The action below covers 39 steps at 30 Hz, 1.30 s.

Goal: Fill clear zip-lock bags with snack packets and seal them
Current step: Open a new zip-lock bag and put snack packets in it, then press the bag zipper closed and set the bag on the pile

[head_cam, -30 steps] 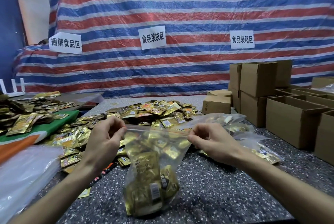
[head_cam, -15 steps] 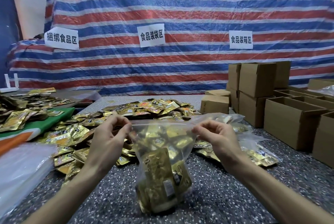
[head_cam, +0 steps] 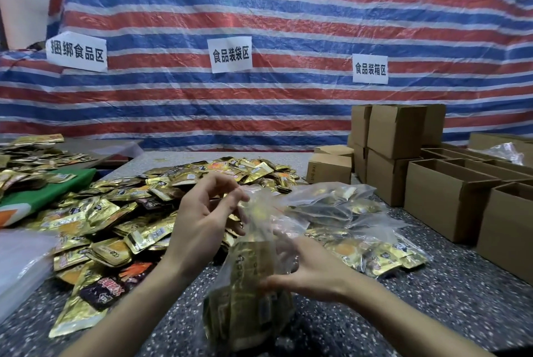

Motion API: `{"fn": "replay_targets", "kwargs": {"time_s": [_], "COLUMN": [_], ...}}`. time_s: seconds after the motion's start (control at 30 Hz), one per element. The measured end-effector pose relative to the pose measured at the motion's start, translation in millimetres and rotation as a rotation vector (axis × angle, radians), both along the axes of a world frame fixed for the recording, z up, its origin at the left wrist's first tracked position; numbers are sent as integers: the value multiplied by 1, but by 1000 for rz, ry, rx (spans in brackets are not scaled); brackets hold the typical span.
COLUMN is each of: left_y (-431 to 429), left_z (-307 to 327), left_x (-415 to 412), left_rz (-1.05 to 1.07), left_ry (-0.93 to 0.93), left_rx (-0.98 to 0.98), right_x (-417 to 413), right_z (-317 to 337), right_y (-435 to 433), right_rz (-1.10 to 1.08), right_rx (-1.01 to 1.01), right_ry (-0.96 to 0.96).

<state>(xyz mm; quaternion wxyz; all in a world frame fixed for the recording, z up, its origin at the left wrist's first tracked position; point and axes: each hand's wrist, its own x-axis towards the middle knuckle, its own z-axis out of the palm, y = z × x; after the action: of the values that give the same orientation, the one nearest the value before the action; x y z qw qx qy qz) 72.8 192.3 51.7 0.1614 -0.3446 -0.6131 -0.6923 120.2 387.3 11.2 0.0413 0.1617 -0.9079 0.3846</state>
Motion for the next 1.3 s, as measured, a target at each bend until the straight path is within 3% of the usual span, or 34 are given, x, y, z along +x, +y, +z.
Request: {"fn": "replay_targets", "kwargs": {"time_s": [0.27,0.53,0.7,0.8,0.9,0.97,1.1,1.17,1.3], "left_y": [14,47,62,58,56,56,57,56,53], "left_z": [-19,-80,-116,-128,-137,-139,-135,-133,-129], "left_x": [-17,-42,-63,-67,-69,-72,-73,-72,-70], "left_rz": [75,125,184,187,196,212,214,217,181], "left_ry": [33,99,72,104,138,141,91,70,-38], "left_rx": [172,-120,-242,-294,-342,-351,-303,-281,-242], "right_x": [5,-43,-93,-116,-126,-123,-114,-108,-94], "right_z": [58,136,139,107,61,44,46,46,21], "right_y": [26,88,109,121,124,120,115,105,47], "right_rz": [-91,-619,-876,-919,-961,-938,-900,-899,-790], "right_rx": [-20,-138,113,233,282,276,181,122,54], "right_ry": [164,570,860,740,284,93,103,228,809]}}
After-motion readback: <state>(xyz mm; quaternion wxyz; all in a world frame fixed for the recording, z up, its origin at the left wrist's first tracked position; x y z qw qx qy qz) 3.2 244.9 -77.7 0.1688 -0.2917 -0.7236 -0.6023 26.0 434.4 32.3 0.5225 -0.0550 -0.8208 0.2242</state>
